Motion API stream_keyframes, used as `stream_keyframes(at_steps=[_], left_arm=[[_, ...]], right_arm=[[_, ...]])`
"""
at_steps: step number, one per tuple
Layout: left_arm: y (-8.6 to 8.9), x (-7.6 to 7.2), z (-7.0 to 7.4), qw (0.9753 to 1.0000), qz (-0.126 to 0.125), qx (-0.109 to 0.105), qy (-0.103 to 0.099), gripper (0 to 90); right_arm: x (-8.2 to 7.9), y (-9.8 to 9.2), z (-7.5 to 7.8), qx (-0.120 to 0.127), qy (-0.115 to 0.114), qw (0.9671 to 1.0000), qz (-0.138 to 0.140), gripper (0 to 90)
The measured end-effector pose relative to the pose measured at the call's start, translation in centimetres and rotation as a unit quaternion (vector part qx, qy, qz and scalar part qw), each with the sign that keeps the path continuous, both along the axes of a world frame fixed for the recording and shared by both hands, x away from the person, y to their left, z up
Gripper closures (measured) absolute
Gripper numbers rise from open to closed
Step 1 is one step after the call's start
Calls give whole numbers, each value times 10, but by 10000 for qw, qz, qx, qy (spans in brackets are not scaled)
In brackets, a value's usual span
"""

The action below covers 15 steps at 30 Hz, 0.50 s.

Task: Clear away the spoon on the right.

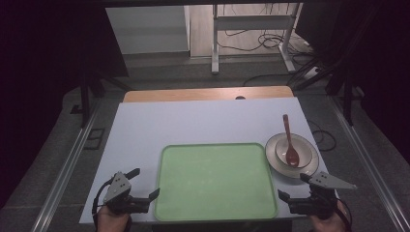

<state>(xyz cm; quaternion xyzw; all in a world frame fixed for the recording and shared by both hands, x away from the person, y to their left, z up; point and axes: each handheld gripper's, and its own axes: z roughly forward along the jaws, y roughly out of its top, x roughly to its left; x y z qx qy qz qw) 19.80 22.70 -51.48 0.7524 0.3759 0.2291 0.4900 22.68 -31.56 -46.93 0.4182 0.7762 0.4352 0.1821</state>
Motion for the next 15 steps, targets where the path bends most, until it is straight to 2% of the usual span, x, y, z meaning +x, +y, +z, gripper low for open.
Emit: stream_keyframes(at_steps=[5, 8, 15], left_arm=[[0, 0, 0, 10000, -12, 2, 3, 27], [-1, 0, 0, 10000, -26, 23, 8, 27], [-1, 0, 0, 10000, -25, 43, 9, 27]], right_arm=[[1, 1, -4, -166, 83, 9998, -8, 0], [-1, 4, -4, -393, -36, 9991, -127, 0], [-2, 4, -5, -409, -73, 9989, -206, 0]])
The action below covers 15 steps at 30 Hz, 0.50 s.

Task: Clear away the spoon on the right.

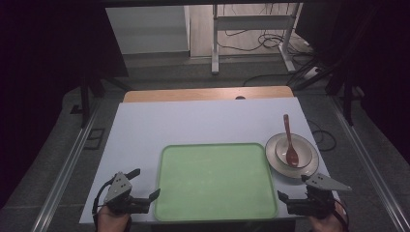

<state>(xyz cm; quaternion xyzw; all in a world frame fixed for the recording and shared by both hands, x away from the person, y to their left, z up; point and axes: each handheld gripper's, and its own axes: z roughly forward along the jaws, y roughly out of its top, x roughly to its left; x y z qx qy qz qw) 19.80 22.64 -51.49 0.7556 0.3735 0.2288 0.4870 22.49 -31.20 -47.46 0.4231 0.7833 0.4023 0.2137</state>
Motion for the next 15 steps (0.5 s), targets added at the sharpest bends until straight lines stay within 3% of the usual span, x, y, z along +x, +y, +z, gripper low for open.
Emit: stream_keyframes(at_steps=[8, 15], left_arm=[[0, 0, 0, 10000, 8, -10, 0, 27], [-1, 0, 0, 10000, 12, -6, 1, 27]], right_arm=[[2, -2, -3, 218, 57, 9997, 57, 0], [3, -3, 1, 162, -165, 9997, 61, 0]])
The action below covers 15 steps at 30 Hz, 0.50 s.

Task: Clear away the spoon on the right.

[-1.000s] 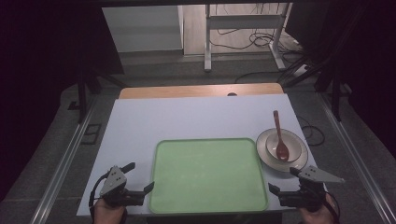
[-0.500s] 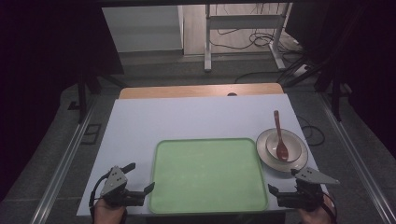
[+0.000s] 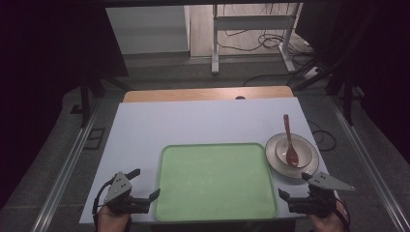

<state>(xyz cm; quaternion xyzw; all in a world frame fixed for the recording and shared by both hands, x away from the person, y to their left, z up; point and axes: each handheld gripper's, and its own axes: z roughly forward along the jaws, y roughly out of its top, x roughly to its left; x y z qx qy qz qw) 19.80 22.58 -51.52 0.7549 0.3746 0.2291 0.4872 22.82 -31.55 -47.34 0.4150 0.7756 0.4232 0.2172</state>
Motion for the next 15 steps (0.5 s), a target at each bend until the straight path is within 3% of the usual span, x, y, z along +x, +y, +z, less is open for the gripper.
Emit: stream_keyframes(at_steps=[15], left_arm=[[0, 1, -1, 10000, 33, -30, 23, 27]], right_arm=[[15, 0, 15, -183, -215, 9995, -121, 0]])
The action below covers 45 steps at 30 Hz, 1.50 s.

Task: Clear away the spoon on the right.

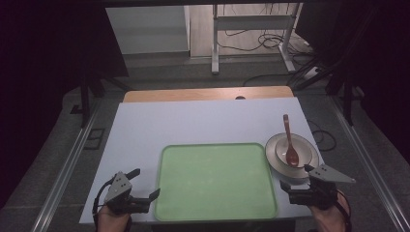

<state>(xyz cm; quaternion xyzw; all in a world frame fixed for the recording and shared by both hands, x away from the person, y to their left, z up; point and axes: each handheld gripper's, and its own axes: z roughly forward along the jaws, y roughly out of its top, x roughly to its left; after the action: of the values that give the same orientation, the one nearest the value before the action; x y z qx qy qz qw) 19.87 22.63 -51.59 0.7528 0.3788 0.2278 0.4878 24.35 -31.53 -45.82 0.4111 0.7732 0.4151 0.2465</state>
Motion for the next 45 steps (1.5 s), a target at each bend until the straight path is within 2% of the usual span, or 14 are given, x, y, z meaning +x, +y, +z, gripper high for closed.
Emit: stream_keyframes(at_steps=[3, 10, 27, 36, 44, 45], left_arm=[[0, 0, 0, 10000, 6, -5, 4, 27], [0, 0, 0, 10000, 11, -5, 2, 27], [0, 0, 0, 10000, 24, 18, 12, 28], [0, 0, 0, 10000, 10, 62, 19, 28], [0, 0, 0, 10000, 8, 68, 16, 29], [0, 0, 0, 10000, 3, 70, 16, 29]], right_arm=[[5, -1, 5, 5, -18, 9999, -118, 0], [13, 2, 11, -42, -40, 9998, -168, 0], [52, 6, 22, -90, 173, 9995, -267, 0], [75, 11, 26, -195, 404, 9985, -320, 5], [92, 11, 29, -286, 489, 9974, -438, 5], [98, 11, 30, -307, 581, 9969, -427, 6]])
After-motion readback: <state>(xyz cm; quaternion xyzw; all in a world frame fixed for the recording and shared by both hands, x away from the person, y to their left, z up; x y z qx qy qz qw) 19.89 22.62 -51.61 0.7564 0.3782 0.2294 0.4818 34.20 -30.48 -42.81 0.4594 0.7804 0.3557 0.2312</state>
